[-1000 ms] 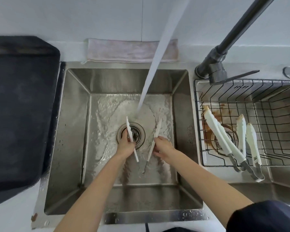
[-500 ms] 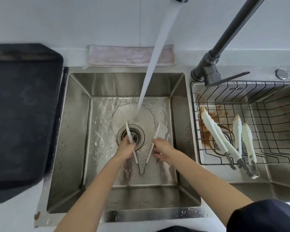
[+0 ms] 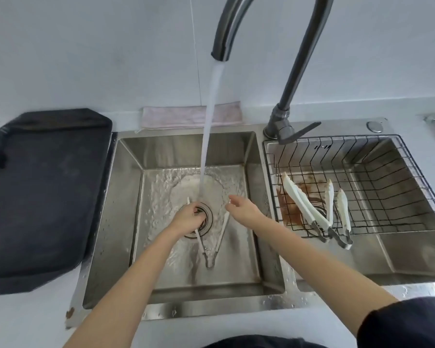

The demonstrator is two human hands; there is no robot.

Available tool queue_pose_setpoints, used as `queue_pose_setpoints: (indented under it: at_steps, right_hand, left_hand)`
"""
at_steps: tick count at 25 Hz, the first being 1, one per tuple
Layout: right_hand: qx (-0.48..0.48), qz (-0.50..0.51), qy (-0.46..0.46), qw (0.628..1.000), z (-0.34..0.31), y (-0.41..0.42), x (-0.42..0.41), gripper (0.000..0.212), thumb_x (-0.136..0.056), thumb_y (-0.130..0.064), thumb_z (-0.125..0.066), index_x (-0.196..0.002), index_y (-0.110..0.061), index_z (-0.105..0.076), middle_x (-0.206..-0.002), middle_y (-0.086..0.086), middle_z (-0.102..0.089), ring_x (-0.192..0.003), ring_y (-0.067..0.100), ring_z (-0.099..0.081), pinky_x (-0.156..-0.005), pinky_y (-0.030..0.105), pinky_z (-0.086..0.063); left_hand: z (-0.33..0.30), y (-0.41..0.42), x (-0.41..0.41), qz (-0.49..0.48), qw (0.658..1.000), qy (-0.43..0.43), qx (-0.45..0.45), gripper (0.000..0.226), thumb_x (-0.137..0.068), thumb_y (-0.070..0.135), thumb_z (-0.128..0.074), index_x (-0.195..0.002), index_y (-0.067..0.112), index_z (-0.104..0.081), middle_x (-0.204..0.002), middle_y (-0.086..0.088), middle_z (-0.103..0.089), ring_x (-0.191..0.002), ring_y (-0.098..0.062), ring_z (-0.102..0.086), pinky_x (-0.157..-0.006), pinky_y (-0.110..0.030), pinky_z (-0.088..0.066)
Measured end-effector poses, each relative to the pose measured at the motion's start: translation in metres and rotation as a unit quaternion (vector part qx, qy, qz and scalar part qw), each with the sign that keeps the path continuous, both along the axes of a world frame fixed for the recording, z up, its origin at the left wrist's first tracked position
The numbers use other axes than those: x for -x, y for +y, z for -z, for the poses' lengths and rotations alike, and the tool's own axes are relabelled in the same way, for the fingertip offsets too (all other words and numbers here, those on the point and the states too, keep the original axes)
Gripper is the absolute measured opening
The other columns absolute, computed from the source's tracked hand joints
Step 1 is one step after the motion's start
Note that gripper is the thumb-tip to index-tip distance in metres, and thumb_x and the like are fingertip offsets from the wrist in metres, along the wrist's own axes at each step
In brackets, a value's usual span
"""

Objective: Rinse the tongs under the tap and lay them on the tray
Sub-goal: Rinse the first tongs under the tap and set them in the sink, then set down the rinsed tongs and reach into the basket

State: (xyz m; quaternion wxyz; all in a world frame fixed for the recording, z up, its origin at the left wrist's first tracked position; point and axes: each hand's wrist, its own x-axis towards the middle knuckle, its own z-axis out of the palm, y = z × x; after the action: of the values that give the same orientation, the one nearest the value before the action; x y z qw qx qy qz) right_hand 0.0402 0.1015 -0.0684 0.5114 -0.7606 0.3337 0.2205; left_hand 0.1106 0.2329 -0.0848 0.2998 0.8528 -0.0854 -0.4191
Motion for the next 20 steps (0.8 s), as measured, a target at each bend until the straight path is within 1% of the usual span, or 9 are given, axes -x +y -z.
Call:
queue_pose_setpoints:
  at_steps: [4, 6, 9, 11, 14, 17, 18, 19, 20]
  right_hand:
    - [0.027, -0.003, -0.068, 0.997, -0.032, -0.017, 0.015, 0.052, -0.098, -0.023, -0.038, -0.148, -0.014, -0.029, -0.153, 0.006, -0.036, -0.14, 0.022, -0.034, -0.113, 0.032, -0.028]
    - [0.039, 0.012, -0.099, 0.994, -0.046, -0.03, 0.028, 0.05, -0.098, -0.023, -0.039, -0.146, -0.014, -0.032, -0.15, 0.005, -0.04, -0.139, 0.021, -0.037, -0.112, 0.031, -0.029]
    - [0.061, 0.037, -0.116, 0.991, -0.059, -0.053, 0.051, 0.048, -0.097, -0.026, -0.04, -0.144, -0.018, -0.038, -0.146, -0.002, -0.045, -0.135, 0.017, -0.042, -0.109, 0.028, -0.031]
    - [0.072, 0.063, -0.123, 0.988, -0.062, -0.073, 0.068, 0.048, -0.096, -0.026, -0.041, -0.143, -0.019, -0.04, -0.146, 0.0, -0.047, -0.133, 0.019, -0.044, -0.107, 0.028, -0.033]
    - [0.093, 0.093, -0.112, 0.985, -0.067, -0.102, 0.094, 0.049, -0.096, -0.023, -0.04, -0.144, -0.017, -0.037, -0.145, 0.005, -0.048, -0.127, 0.023, -0.05, -0.091, 0.023, -0.036]
    - [0.135, 0.1, -0.103, 0.98, -0.07, -0.13, 0.122, 0.05, -0.096, -0.02, -0.038, -0.146, -0.017, -0.034, -0.143, 0.006, -0.049, -0.119, 0.025, -0.056, -0.087, 0.025, -0.042]
    - [0.14, 0.106, -0.096, 0.98, -0.069, -0.139, 0.13, 0.05, -0.096, -0.02, -0.038, -0.146, -0.017, -0.034, -0.143, 0.007, -0.049, -0.116, 0.026, -0.058, -0.083, 0.025, -0.043]
    - [0.144, 0.111, -0.088, 0.979, -0.067, -0.147, 0.138, 0.05, -0.096, -0.019, -0.038, -0.146, -0.016, -0.034, -0.141, 0.008, -0.05, -0.111, 0.026, -0.059, -0.077, 0.025, -0.044]
    - [0.144, 0.115, -0.077, 0.98, -0.063, -0.155, 0.146, 0.05, -0.096, -0.019, -0.038, -0.145, -0.016, -0.034, -0.138, 0.01, -0.052, -0.108, 0.026, -0.058, -0.075, 0.026, -0.045]
  left_hand:
    - [-0.027, -0.017, 0.005, 0.062, 0.996, -0.058, -0.007, 0.054, -0.093, 0.02, -0.044, -0.145, 0.011, -0.028, -0.15, -0.011, -0.036, -0.137, -0.026, -0.037, -0.11, -0.027, -0.028]
    - [-0.042, -0.033, 0.013, 0.076, 0.994, -0.083, 0.012, 0.054, -0.094, 0.022, -0.044, -0.144, 0.012, -0.03, -0.149, -0.011, -0.038, -0.135, -0.026, -0.039, -0.111, -0.03, -0.029]
    - [-0.055, -0.062, 0.032, 0.115, 0.986, -0.113, 0.036, 0.051, -0.093, 0.021, -0.044, -0.142, 0.011, -0.033, -0.146, -0.011, -0.042, -0.132, -0.027, -0.043, -0.11, -0.033, -0.034]
    - [-0.059, -0.083, 0.048, 0.141, 0.982, -0.122, 0.042, 0.05, -0.093, 0.021, -0.044, -0.141, 0.01, -0.036, -0.143, -0.012, -0.045, -0.13, -0.027, -0.045, -0.109, -0.034, -0.035]
    - [-0.063, -0.112, 0.073, 0.17, 0.975, -0.138, 0.04, 0.047, -0.093, 0.022, -0.044, -0.138, 0.009, -0.042, -0.136, -0.01, -0.052, -0.125, -0.026, -0.049, -0.106, -0.032, -0.036]
    - [-0.066, -0.141, 0.098, 0.198, 0.968, -0.154, 0.029, 0.042, -0.093, 0.026, -0.044, -0.132, 0.011, -0.048, -0.126, -0.007, -0.058, -0.116, -0.022, -0.054, -0.095, -0.027, -0.039]
    - [-0.066, -0.15, 0.105, 0.206, 0.966, -0.155, 0.026, 0.04, -0.093, 0.027, -0.045, -0.129, 0.012, -0.05, -0.12, -0.006, -0.06, -0.112, -0.021, -0.055, -0.092, -0.027, -0.04]
    - [-0.065, -0.158, 0.111, 0.211, 0.965, -0.155, 0.022, 0.039, -0.092, 0.029, -0.046, -0.128, 0.012, -0.052, -0.117, -0.006, -0.06, -0.109, -0.02, -0.055, -0.091, -0.027, -0.041]
    - [-0.063, -0.167, 0.117, 0.213, 0.965, -0.152, 0.016, 0.04, -0.092, 0.03, -0.046, -0.127, 0.012, -0.052, -0.12, -0.006, -0.061, -0.111, -0.021, -0.056, -0.093, -0.028, -0.041]
